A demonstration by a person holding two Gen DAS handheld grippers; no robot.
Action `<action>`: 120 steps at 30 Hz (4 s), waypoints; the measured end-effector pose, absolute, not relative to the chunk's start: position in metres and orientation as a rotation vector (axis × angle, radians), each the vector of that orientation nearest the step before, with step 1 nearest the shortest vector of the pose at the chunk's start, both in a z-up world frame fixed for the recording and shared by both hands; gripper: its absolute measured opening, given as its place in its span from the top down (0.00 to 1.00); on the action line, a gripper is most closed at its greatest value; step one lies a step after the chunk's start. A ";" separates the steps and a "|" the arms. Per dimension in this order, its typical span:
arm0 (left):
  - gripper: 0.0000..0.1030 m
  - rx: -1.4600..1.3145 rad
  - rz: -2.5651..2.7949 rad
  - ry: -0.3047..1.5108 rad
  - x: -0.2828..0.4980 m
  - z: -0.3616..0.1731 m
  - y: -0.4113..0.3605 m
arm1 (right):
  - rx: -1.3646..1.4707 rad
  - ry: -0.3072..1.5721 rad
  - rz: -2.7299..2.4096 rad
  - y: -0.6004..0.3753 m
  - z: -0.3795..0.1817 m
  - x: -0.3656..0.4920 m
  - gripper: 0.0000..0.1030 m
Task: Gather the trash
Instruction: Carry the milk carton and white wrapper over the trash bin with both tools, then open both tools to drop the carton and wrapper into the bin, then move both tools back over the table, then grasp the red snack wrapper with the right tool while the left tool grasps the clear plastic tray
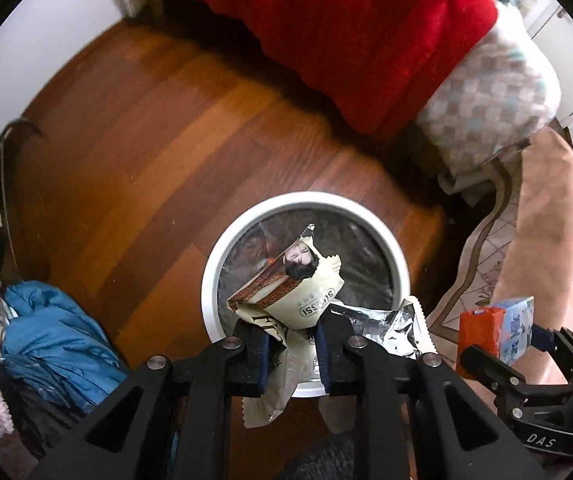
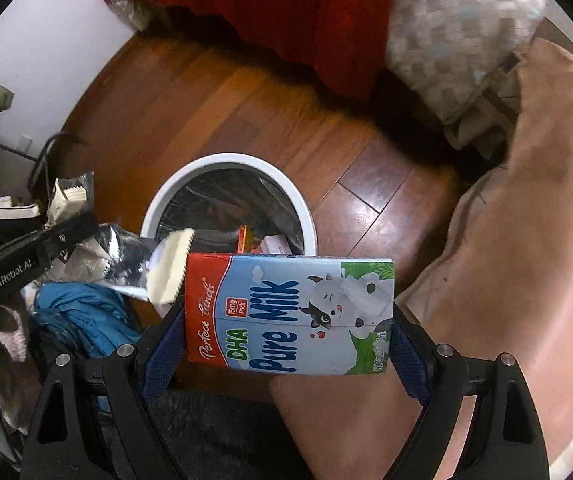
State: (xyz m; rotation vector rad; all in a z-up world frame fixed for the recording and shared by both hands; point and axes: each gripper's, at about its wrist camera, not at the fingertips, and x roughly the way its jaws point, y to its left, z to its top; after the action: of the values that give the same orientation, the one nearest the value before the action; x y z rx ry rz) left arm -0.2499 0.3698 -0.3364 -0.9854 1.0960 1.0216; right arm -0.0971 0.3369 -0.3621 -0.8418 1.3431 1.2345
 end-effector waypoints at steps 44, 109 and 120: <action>0.04 -0.868 1.205 1.001 -0.290 -0.260 0.281 | -0.837 1.224 1.300 0.282 -0.293 -0.104 0.00; 0.94 -0.500 0.408 1.221 0.327 -0.293 0.023 | 0.018 1.397 0.534 -0.140 -0.303 0.444 0.45; 0.96 -0.429 0.535 1.188 0.284 -0.286 0.048 | -0.079 1.391 0.509 -0.128 -0.308 0.440 0.44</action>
State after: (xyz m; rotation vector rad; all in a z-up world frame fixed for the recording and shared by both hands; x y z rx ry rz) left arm 0.2842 0.0479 -0.2864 -0.4287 1.1876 0.5348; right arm 0.4401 -0.1278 -0.3077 -0.0792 1.3914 0.5087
